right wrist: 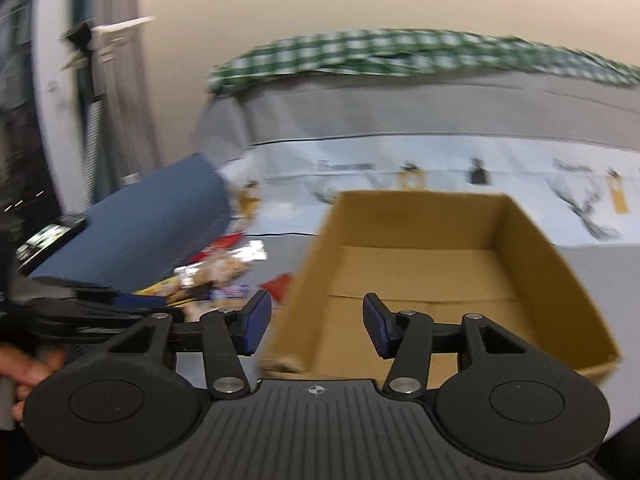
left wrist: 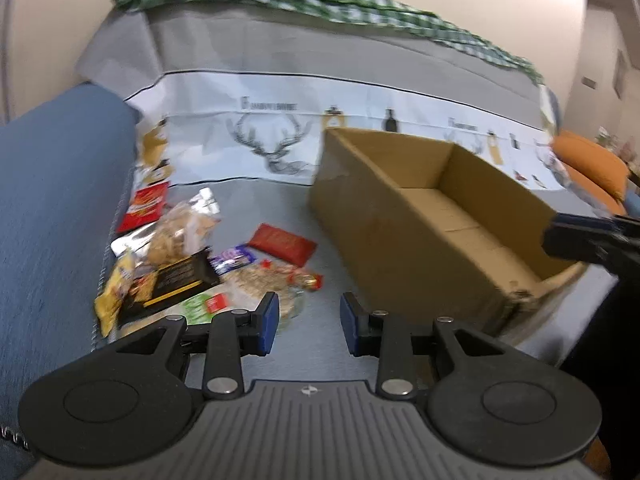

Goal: Organize snacks
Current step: 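Move both tools toward the snack pile beside the box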

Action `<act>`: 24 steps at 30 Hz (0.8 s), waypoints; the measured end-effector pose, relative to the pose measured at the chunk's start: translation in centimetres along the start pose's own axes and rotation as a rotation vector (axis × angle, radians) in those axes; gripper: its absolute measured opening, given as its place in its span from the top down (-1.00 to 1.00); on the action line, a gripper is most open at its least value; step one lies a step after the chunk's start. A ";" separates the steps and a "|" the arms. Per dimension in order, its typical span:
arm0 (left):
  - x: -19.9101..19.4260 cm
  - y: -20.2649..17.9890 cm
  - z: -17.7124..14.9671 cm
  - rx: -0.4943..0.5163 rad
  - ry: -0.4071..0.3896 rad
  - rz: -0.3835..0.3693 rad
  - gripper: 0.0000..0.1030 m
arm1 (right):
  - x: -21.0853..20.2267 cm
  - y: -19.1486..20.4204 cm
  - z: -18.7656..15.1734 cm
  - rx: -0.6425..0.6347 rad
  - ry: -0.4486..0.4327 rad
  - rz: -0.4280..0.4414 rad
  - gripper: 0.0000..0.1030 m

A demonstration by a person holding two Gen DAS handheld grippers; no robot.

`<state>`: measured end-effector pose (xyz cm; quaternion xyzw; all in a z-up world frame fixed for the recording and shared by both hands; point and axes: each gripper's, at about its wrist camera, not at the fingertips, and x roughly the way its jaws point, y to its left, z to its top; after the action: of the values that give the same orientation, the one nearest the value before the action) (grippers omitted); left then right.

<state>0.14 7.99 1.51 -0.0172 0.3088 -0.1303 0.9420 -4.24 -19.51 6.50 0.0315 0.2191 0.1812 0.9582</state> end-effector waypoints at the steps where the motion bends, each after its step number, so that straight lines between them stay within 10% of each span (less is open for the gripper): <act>1: 0.2 0.5 0.0 -0.015 -0.002 0.021 0.28 | 0.3 0.8 -0.3 -0.028 -0.007 0.023 -0.04; 13: 3.5 4.2 0.0 0.053 0.202 0.160 -0.62 | 3.7 5.3 -3.8 -0.190 0.005 0.211 -0.33; 24: 7.2 4.4 0.3 0.086 0.283 0.286 -0.54 | 8.6 9.5 -5.2 -0.308 0.018 0.174 -0.52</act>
<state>6.93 10.41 -2.86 0.0856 0.4314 -0.0094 0.8980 -2.43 -7.67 -0.34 -0.0984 0.1940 0.2953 0.9303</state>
